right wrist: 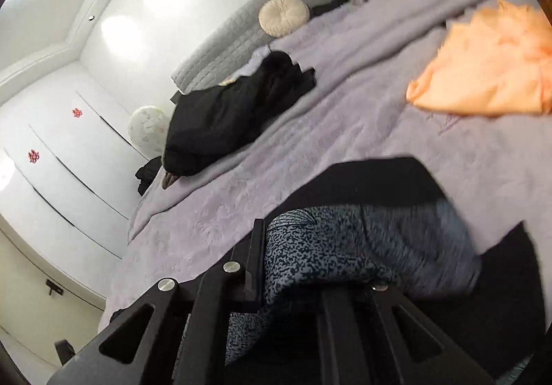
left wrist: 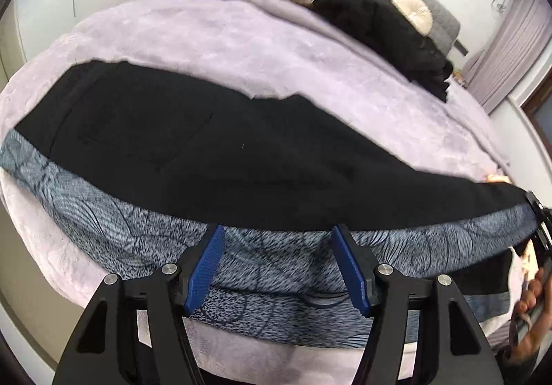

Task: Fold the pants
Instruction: 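Lift the held edge with both grippers and lay it over the pants, then open both grippers and release the folded pants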

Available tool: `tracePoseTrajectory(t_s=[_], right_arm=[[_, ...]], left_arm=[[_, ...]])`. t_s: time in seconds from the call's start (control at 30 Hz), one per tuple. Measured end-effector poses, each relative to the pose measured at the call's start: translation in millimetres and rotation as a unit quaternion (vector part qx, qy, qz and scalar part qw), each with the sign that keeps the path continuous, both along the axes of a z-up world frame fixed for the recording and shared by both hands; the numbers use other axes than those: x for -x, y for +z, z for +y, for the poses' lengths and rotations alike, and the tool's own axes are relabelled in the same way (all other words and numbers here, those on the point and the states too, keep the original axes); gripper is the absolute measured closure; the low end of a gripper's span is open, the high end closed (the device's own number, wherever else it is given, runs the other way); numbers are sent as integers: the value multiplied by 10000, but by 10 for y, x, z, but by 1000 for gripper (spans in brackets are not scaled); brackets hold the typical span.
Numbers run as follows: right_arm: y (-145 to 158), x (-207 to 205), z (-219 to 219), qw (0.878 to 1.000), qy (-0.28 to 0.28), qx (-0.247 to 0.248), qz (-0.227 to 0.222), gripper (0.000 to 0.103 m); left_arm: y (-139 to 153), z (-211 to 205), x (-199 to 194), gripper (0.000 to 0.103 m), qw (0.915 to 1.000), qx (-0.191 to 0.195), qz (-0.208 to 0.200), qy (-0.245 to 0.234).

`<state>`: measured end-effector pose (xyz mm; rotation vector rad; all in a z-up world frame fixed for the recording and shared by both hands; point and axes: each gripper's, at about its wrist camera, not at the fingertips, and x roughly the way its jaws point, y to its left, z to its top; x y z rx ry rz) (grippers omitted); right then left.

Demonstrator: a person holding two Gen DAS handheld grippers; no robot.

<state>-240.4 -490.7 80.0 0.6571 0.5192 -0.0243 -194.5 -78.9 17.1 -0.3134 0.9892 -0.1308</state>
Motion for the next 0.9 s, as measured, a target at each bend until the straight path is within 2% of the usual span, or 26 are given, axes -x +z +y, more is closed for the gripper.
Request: tracePoseTrajectory(t_s=[0.1, 0.2, 0.23, 0.27, 0.37, 0.43, 0.5, 0.63, 0.73, 0.8, 0.83, 0.9], right_arm=[[470, 516, 251, 9980, 68, 536, -323, 94], [504, 804, 513, 9920, -97, 1248, -175, 94], [344, 828, 554, 9887, -214, 1479, 131, 94], [165, 790, 547, 9873, -273, 1487, 484, 94], [-580, 667, 313, 9837, -361, 852, 1545, 94], [-827, 685, 220, 9833, -402, 512, 1698, 94], [-695, 744, 263, 9855, -416, 539, 1554, 94], [150, 968, 513, 9914, -118, 1028, 802, 94], [550, 1220, 706, 9893, 55, 1364, 511, 94], [561, 1288, 771, 9841, 46, 1677, 587, 94], [466, 1254, 790, 9802, -7, 1834, 744, 94], [58, 1126, 715, 9708, -47, 1990, 1337, 94]], left_arm=[[227, -18, 58, 38, 9992, -14, -296, -272], [264, -70, 65, 38, 9974, -94, -387, -598], [217, -94, 38, 38, 9972, -174, -326, -650], [127, -130, -22, 38, 9970, -297, -137, -701], [-144, -202, -167, 38, 9940, -673, 428, -743], [-160, -173, -131, 38, 9946, -636, 400, -713], [-54, -89, -55, 38, 9961, -465, 267, -704], [128, 86, 66, 38, 9973, -360, -28, -634], [171, 131, 65, 37, 9977, -401, -122, -538], [119, 145, 48, 37, 9979, -354, -99, -533], [59, 139, 5, 37, 9980, -340, -15, -527], [-89, 117, -66, 37, 9976, -334, 200, -569]])
